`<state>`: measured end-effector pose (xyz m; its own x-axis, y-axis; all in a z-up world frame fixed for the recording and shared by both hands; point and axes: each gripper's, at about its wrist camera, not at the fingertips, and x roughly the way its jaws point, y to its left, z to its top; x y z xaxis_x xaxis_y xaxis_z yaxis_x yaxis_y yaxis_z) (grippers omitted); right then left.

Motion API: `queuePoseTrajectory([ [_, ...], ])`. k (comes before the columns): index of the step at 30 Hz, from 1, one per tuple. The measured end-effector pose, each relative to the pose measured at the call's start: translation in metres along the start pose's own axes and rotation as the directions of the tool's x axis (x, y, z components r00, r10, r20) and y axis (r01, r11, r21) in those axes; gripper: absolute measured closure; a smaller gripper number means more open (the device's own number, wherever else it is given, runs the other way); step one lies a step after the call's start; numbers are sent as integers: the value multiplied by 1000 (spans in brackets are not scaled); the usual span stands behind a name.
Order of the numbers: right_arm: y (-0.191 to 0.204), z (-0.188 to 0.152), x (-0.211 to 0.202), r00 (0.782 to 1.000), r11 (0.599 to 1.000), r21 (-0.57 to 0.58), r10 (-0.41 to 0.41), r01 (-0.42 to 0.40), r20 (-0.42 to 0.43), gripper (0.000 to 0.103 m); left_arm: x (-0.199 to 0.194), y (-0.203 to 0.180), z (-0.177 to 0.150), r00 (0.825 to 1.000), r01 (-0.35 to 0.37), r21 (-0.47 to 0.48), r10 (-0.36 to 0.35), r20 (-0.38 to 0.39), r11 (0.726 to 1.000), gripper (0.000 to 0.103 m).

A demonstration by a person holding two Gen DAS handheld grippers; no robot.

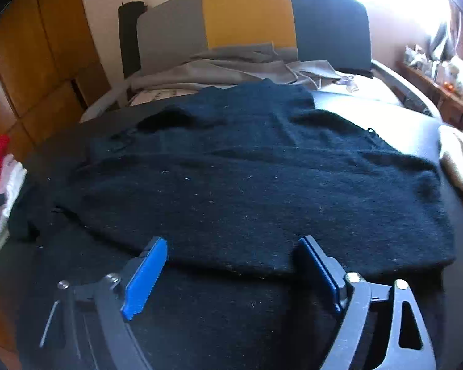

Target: Fold clothes

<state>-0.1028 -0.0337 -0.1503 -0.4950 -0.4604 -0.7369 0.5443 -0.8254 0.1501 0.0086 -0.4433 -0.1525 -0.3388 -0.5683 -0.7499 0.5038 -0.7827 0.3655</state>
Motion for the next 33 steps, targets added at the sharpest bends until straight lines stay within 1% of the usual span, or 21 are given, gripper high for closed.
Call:
queuePoseTrajectory([
  [2, -4, 0, -1, 999, 999, 16, 32, -32, 6, 11, 28, -7, 11, 992, -78, 67, 84, -94, 995, 65],
  [5, -9, -2, -2, 997, 997, 38, 72, -73, 16, 7, 71, -18, 17, 952, -178, 154, 209, -221, 972, 64],
  [6, -11, -1, -2, 996, 995, 43, 85, -85, 19, 6, 78, -19, 19, 944, -207, 164, 241, -227, 964, 65],
  [8, -14, -1, -2, 994, 993, 55, 108, -109, 25, 5, 82, -16, 26, 936, -228, 127, 253, -243, 965, 66],
  [10, -16, -2, -4, 992, 990, 67, 125, -127, 32, 5, 85, -13, 32, 946, -189, 54, 196, -259, 981, 89],
  [11, -17, -2, -5, 990, 988, 74, 134, -137, 36, 5, 87, -11, 34, 951, -164, 15, 162, -264, 986, 95],
  [14, -21, -2, -6, 987, 983, 90, 155, -159, 46, 5, 82, 0, 34, 972, -91, -141, 56, -230, 986, 98],
  [15, -21, -2, -6, 986, 982, 93, 160, -164, 49, 5, 78, -1, 35, 979, -33, -207, -10, -204, 978, 98],
  [17, -22, -2, -6, 985, 980, 99, 167, -172, 52, 5, 66, 6, 35, 979, 102, -343, -155, -131, 934, 98],
  [18, -22, -2, -5, 985, 980, 99, 167, -171, 52, 5, 58, 12, 35, 967, 206, -405, -249, -57, 891, 98],
  [19, -21, -2, -5, 985, 981, 98, 165, -169, 51, 5, 45, 13, 37, 947, 297, -431, -320, 19, 852, 98],
  [20, -21, -2, -5, 986, 981, 95, 162, -166, 49, 5, 32, 12, 39, 922, 376, -440, -376, 91, 815, 98],
  [21, -20, -2, -5, 986, 982, 93, 158, -162, 48, 4, 19, 9, 43, 901, 429, -429, -410, 139, 795, 98],
  [22, -19, -2, -5, 987, 983, 91, 154, -158, 47, 4, 5, 2, 47, 872, 487, -410, -454, 182, 771, 98],
  [23, -18, -2, -5, 988, 984, 89, 151, -154, 46, 4, -10, -6, 51, 836, 549, -383, -499, 230, 743, 98],
  [25, -16, -2, -4, 989, 986, 84, 143, -146, 43, 4, -39, -29, 59, 783, 620, -301, -552, 286, 724, 98],
  [26, -16, -2, -4, 990, 987, 81, 139, -142, 41, 4, -53, -45, 63, 748, 661, -253, -591, 303, 706, 98],
  [27, -15, -2, -4, 990, 987, 79, 135, -138, 40, 4, -64, -59, 65, 721, 687, -205, -619, 310, 697, 98],
  [30, -15, -2, -4, 991, 988, 77, 131, -133, 38, 4, -91, -114, 61, 666, 731, -62, -691, 281, 679, 98],
  [32, -15, -2, -4, 991, 988, 76, 130, -132, 37, 4, -96, -152, 53, 656, 737, 19, -721, 223, 676, 98],
  [33, -15, -2, -4, 991, 988, 77, 132, -135, 37, 4, -91, -170, 46, 657, 738, 42, -732, 181, 673, 98],
])
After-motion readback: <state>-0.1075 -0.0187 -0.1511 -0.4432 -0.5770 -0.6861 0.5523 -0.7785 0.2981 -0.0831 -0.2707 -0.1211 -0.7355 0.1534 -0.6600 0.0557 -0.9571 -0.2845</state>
